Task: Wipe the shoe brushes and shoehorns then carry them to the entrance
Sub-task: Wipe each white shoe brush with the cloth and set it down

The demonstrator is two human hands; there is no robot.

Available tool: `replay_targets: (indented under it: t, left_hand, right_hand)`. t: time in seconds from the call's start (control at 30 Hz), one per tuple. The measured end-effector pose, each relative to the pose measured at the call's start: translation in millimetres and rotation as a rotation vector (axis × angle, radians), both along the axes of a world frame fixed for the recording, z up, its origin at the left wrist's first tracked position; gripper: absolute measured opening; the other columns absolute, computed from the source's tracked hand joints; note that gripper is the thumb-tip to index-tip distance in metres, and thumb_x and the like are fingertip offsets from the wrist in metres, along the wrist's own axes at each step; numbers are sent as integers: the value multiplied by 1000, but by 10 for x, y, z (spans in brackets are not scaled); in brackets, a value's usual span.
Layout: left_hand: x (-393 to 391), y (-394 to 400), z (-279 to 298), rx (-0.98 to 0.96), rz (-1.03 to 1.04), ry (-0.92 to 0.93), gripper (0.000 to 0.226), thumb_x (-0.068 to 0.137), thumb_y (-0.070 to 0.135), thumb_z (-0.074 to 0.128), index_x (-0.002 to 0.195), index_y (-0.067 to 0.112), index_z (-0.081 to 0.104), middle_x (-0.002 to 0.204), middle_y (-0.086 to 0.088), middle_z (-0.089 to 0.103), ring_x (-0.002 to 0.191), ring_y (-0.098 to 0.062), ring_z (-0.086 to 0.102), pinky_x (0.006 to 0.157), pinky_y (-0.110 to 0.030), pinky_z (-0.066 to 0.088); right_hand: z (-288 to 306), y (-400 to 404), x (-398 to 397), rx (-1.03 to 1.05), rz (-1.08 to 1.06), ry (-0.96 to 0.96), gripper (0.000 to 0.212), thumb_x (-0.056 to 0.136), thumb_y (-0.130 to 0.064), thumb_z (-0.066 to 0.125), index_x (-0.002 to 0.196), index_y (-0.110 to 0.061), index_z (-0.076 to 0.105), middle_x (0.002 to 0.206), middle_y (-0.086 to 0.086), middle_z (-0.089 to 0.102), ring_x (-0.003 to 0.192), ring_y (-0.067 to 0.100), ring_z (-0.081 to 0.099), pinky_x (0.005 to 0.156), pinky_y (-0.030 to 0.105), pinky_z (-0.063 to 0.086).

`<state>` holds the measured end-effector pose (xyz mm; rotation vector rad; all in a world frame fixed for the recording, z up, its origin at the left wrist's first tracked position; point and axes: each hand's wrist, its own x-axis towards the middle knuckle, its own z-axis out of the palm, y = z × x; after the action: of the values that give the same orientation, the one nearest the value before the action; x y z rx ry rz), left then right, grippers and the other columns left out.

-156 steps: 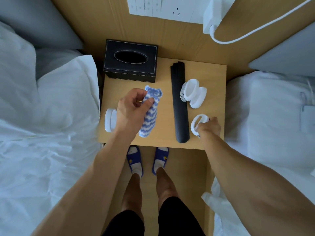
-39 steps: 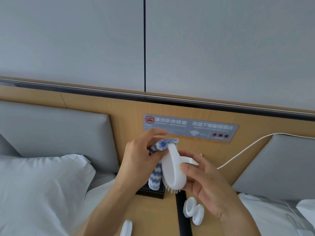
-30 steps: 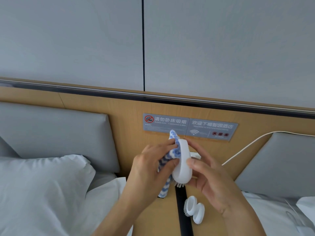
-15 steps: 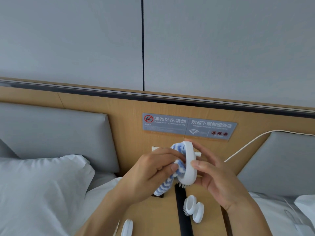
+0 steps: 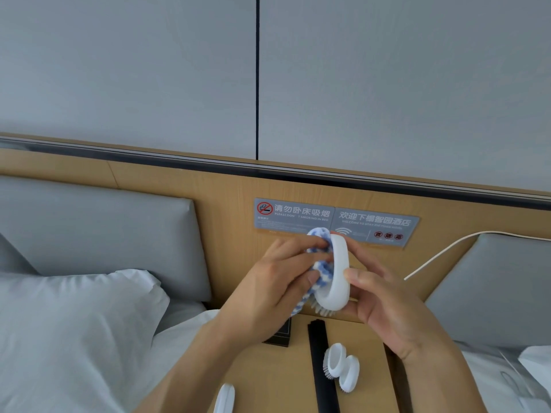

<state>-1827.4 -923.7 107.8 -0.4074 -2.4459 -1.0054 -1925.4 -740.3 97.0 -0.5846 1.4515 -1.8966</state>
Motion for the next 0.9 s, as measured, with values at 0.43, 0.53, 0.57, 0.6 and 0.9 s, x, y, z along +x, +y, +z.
replay_targets:
  t: [0.43, 0.53, 0.57, 0.6, 0.9]
  left_hand:
    - [49, -101, -71, 254, -207, -320, 28, 104, 22, 43, 112, 17, 70, 125, 4, 65, 116, -23, 46, 104, -43, 37]
    - [57, -75, -112, 249, -210, -285, 23, 101, 18, 51, 115, 18, 70, 127, 8, 65, 120, -19, 51, 105, -36, 37]
    - [48, -50, -135, 230, -189, -254, 22, 99, 18, 57, 118, 19, 69, 127, 11, 65, 121, -16, 53, 104, -32, 39]
    - [43, -14, -164, 230, -150, -225, 25, 95, 17, 63, 120, 21, 68, 127, 15, 65, 121, -14, 55, 102, -28, 41]
    - [-8, 157, -346, 497, 101, -80, 37, 81, 14, 78, 115, 27, 73, 130, 15, 63, 124, -11, 58, 97, -29, 51]
  right_hand:
    - [-120, 7, 2, 6, -28, -112, 64, 68, -25, 79, 131, -29, 65, 122, 22, 69, 98, 32, 70, 76, 44, 59]
    - [-122, -7, 1, 14, -46, -119, 62, 70, -25, 79, 130, -29, 65, 122, 21, 69, 97, 32, 70, 78, 46, 59]
    - [-120, -16, -1, 13, -62, -123, 59, 72, -23, 78, 130, -29, 66, 123, 22, 68, 98, 33, 69, 83, 50, 58]
    - [-115, -26, 1, 9, -81, -127, 56, 75, -23, 77, 130, -29, 65, 124, 22, 68, 99, 35, 69, 87, 54, 55]
    - [-59, -147, 108, -4, -211, -117, 72, 69, -31, 82, 137, -29, 58, 115, 16, 73, 94, 29, 74, 72, 36, 59]
